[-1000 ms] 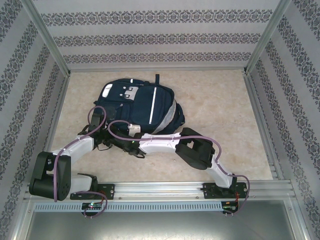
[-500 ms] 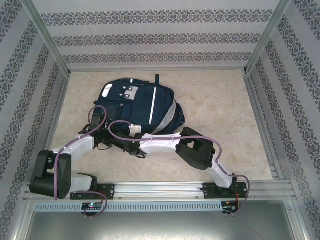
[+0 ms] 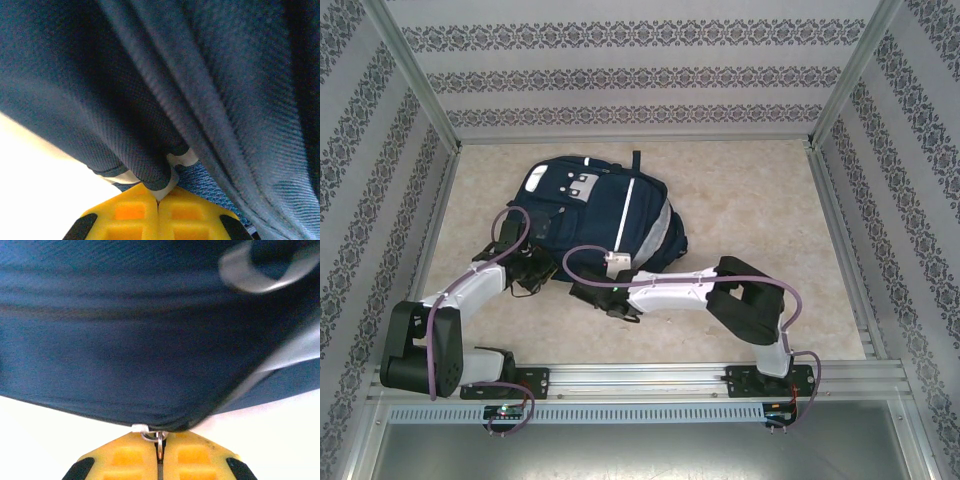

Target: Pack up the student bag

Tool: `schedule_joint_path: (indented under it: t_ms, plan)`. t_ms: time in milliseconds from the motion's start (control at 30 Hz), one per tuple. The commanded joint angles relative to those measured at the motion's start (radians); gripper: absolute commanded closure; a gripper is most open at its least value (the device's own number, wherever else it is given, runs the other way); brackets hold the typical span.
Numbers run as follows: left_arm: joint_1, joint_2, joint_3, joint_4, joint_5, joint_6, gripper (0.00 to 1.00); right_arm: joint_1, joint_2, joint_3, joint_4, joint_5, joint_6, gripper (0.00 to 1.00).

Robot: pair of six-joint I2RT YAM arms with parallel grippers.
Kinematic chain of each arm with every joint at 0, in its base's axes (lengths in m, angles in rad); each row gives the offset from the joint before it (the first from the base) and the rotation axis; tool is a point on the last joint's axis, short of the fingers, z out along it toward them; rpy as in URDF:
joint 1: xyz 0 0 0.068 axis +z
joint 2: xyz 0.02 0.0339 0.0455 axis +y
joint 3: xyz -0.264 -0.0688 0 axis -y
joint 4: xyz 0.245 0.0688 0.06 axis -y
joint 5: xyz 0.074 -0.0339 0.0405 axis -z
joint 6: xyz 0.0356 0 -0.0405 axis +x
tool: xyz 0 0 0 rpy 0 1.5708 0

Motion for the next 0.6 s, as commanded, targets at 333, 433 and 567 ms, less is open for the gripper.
schedule_joint_path:
  t_ms: [333,433,567]
  plan:
    - [0.185,0.090,0.149,-0.174,-0.221,0.063,1.00,-0.069,-0.179,-0.094,-0.098,0.052,-0.187,1.00]
    - [0.210,0.117,0.198,-0.170,-0.162,0.098,1.00,-0.061,-0.162,-0.053,-0.055,-0.013,-0.257,1.00]
    - [0.204,0.082,0.239,-0.206,-0.098,0.110,0.89,-0.042,-0.134,0.006,-0.008,-0.081,-0.323,1.00]
